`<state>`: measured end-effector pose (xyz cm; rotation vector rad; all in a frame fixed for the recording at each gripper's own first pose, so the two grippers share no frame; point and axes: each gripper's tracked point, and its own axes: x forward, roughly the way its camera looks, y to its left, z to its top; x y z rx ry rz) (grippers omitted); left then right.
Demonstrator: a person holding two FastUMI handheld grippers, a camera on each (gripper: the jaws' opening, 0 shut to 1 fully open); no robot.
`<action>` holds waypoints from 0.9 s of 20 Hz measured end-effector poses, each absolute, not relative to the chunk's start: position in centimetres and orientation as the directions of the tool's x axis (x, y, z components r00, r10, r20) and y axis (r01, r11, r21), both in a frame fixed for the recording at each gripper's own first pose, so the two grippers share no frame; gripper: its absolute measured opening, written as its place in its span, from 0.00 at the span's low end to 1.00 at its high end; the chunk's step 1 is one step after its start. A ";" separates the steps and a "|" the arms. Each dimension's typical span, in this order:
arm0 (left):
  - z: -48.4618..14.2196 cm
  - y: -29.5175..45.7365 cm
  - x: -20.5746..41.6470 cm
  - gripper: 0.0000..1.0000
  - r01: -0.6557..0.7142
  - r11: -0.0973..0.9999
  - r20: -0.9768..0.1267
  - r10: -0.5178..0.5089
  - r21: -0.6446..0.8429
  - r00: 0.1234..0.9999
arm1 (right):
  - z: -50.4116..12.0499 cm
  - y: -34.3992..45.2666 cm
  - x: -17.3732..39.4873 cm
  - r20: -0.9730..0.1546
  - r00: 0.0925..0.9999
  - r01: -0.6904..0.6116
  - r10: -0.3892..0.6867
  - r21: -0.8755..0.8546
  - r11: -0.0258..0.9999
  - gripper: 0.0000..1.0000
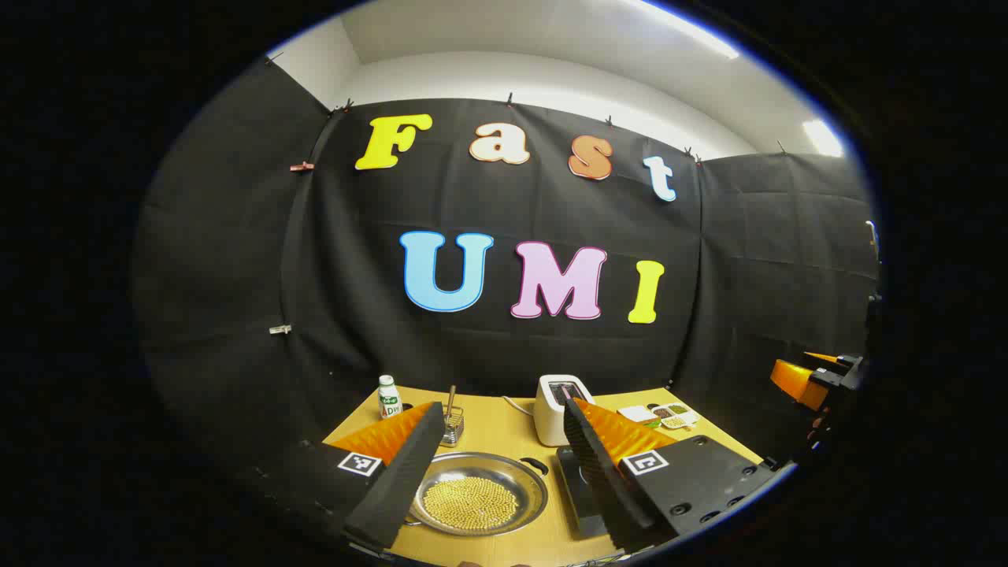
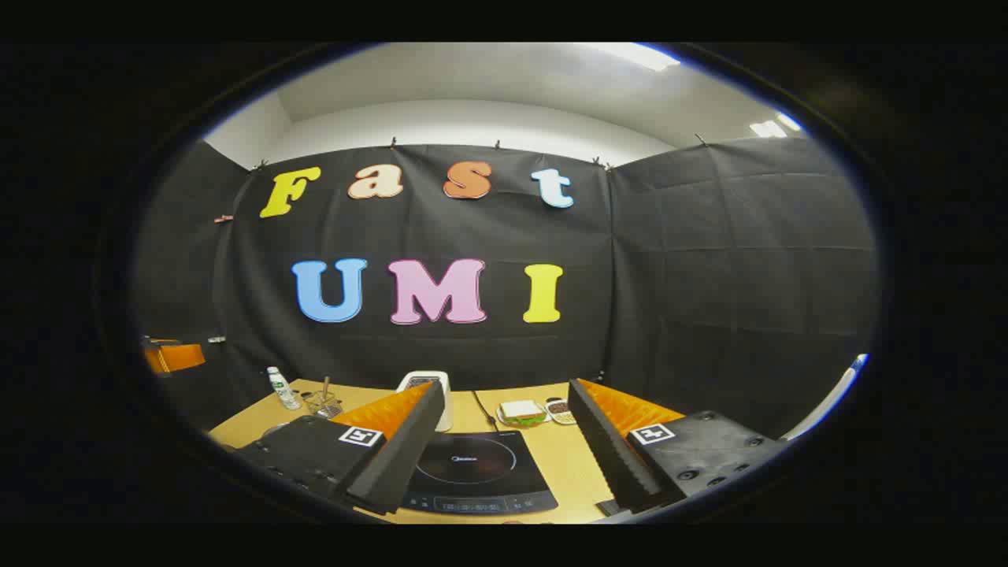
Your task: First push the handle of the pot to place it horizontally, then grasp the pot with both hands and set it on the induction cooktop.
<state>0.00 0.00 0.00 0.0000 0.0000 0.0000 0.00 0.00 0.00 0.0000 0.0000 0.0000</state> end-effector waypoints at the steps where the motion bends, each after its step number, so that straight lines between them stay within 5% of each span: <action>1: -0.1 0.4 -0.1 0.95 -0.006 1.000 -0.005 0.006 -0.003 1.000 | 0.0 0.1 -0.1 -0.003 1.000 -0.004 0.004 0.002 1.000 1.00; 18: 2.4 -0.9 -0.6 0.95 0.025 1.000 0.056 -0.026 0.015 0.998 | -0.9 0.7 -1.0 -0.024 0.999 -0.031 0.032 0.009 0.999 1.00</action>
